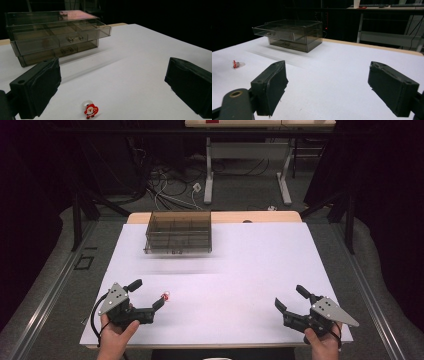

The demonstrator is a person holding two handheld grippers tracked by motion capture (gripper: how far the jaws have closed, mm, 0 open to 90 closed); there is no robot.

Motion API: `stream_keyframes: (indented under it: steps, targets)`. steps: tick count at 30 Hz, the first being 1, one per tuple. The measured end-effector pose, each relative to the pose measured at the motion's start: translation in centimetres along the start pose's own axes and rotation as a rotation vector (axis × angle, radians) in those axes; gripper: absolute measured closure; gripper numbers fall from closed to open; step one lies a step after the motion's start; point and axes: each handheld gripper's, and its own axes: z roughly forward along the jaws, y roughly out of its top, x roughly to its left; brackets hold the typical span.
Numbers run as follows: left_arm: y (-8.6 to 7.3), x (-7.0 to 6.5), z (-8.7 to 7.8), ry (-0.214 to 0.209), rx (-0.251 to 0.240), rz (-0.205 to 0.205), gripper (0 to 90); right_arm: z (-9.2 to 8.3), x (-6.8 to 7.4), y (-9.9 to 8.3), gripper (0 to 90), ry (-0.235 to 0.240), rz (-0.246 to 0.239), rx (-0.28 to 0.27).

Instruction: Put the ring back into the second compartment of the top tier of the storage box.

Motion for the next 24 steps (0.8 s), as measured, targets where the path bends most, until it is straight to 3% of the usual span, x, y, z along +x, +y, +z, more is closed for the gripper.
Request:
stream_keyframes:
  steps: [4, 14, 20, 24]
  targets:
    - [-0.1, 0.0, 0.3, 0.0, 0.008, 0.003, 0.4, 0.0, -0.2, -0.1, 14.9, 0.006, -0.015, 0.011]
    - [-0.2, -0.1, 0.9, 0.016, 0.031, -0.017, 0.4, -0.1, -0.9, -0.3, 14.9, -0.008, 0.017, 0.009]
    - [-0.4, 0.1, 1.5, 0.036, 0.077, -0.01, 0.5, -0.1, -0.7, -0.2, 14.9, 0.002, 0.003, 0.012]
    - [-0.5, 0.4, 2.0, 0.045, 0.1, -0.032, 1.0, 0.0, -0.8, -0.3, 14.9, 0.004, 0.003, 0.024]
